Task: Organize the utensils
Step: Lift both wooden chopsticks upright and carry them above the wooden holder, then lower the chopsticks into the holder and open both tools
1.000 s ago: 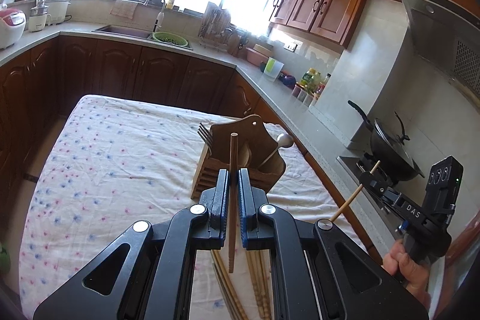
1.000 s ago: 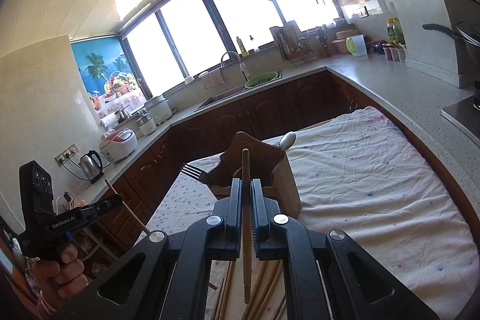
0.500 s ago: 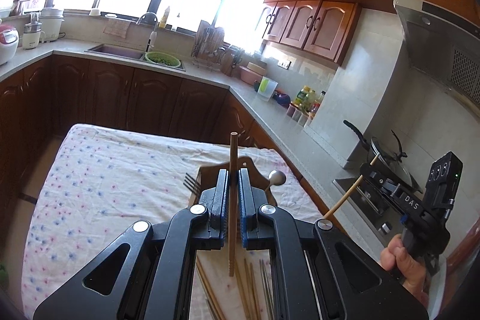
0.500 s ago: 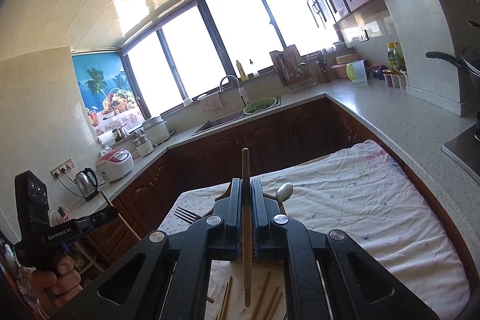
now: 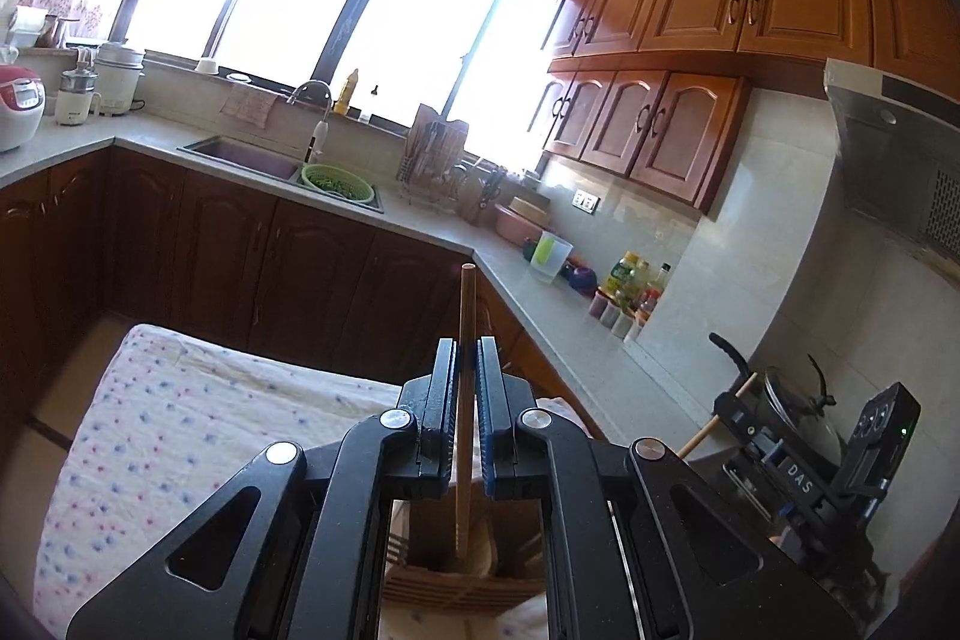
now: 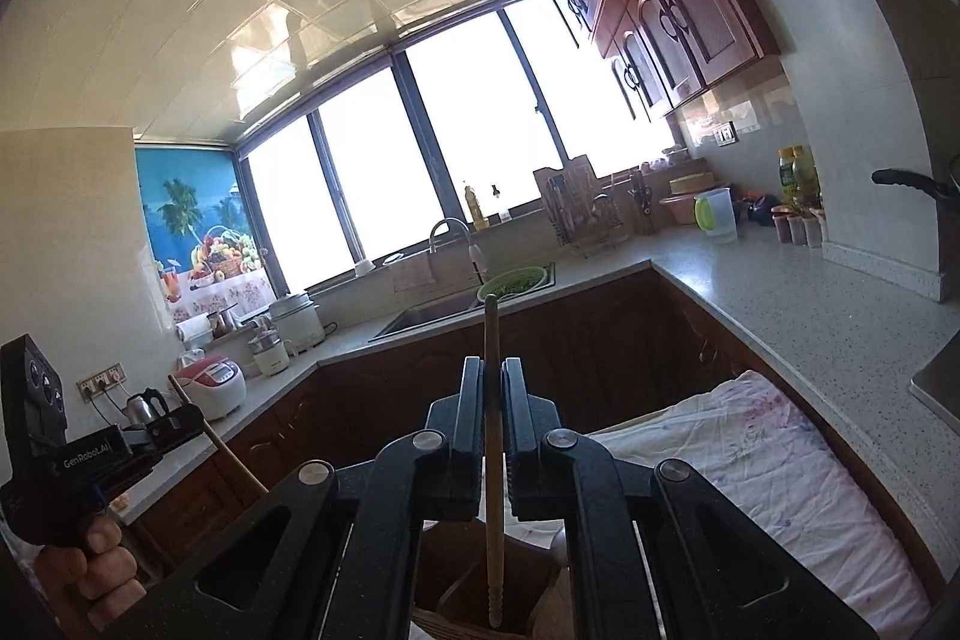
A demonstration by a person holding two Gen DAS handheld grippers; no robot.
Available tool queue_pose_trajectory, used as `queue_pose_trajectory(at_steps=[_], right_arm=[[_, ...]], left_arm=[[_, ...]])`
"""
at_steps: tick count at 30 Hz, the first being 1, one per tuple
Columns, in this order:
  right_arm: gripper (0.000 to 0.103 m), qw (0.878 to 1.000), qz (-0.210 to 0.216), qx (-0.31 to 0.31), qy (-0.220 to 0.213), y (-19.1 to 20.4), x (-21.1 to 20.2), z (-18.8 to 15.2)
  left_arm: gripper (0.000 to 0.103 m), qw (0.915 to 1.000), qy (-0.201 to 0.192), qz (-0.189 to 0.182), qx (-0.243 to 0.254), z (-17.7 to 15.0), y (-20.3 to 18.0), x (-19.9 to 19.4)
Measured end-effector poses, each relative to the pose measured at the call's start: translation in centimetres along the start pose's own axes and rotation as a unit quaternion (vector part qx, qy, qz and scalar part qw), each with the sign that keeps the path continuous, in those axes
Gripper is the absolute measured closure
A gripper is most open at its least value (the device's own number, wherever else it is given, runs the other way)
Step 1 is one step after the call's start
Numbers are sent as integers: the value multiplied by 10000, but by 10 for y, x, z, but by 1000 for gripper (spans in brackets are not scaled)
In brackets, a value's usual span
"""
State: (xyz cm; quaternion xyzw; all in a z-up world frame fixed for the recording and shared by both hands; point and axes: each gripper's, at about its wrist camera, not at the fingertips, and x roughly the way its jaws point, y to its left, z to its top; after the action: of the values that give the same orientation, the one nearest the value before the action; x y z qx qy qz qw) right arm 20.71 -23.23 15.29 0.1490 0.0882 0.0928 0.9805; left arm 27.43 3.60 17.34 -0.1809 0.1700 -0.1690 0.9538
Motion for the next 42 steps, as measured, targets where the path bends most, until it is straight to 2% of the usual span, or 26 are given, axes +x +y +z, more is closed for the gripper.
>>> queue_pose_trajectory(at_steps=[9,18,34,35,37,39,40,41,42], right_arm=[[97,9998,-135,-83,155,-6,30,-40],[97,9980,-219,-40,586,-16,47,-72],[97,9970,-263,107,720,-24,50,-72],[93,9969,-265,111,737,-24,50,-71],[92,9968,-256,166,735,-25,48,-71],[89,9966,-262,239,740,-27,46,-70],[76,9967,-236,287,719,-28,44,-69],[56,9970,-195,335,673,-30,41,-67],[48,9973,-169,368,616,-31,38,-66]], left_arm=[[98,9994,270,181,-155,-40,17,41],[97,9964,769,344,38,-73,20,72],[97,9959,812,407,56,-73,19,72],[96,9958,823,398,47,-72,19,71],[89,9959,825,358,31,-71,19,69],[66,9964,770,341,32,-70,18,64],[61,9969,714,340,22,-69,17,61],[55,9972,661,336,18,-68,16,57],[53,9975,629,323,29,-67,15,54]])
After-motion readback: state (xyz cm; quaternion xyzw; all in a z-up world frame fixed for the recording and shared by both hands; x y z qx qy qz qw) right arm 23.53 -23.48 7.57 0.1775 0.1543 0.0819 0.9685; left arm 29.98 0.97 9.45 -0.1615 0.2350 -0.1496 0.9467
